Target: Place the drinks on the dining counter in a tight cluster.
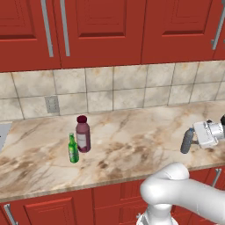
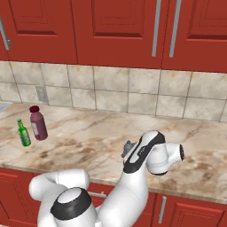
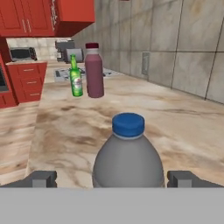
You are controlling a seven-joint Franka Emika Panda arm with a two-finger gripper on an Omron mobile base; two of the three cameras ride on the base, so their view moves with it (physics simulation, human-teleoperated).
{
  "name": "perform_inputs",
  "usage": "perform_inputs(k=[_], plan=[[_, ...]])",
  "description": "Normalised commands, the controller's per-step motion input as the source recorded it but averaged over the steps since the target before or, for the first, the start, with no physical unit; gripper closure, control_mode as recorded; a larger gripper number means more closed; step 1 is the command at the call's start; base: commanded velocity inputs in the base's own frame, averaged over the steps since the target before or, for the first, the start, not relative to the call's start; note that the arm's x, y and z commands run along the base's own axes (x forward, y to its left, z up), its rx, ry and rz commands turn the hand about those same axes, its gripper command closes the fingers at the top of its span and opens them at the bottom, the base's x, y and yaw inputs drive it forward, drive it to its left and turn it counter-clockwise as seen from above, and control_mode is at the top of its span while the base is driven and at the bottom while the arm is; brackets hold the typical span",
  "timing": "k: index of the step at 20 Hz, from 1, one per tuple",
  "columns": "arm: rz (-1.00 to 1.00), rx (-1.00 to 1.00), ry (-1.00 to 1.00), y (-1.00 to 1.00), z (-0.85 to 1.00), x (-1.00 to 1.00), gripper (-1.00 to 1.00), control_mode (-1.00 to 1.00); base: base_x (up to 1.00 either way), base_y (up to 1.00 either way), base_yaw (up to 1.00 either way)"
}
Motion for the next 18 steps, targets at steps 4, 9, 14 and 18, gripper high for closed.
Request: perform_inputs(k=[4,9,14,18], plan=[[0.00,0.00,0.00,0.19,-0.06,0.01,-1.00,-1.00,0.00,0.00,0.00],[0.02,0.01,0.00,0.11,-0.02,0.01,-1.00,-1.00,0.00,0.00,0.00],[0.01,0.02,0.00,0.00,0.01,-0.03,1.00,-1.00,0.00,0.00,0.00],[0.00,0.03,0.00,0.01,0.23,-0.13,1.00,-1.00,0.00,0.00,0.00]])
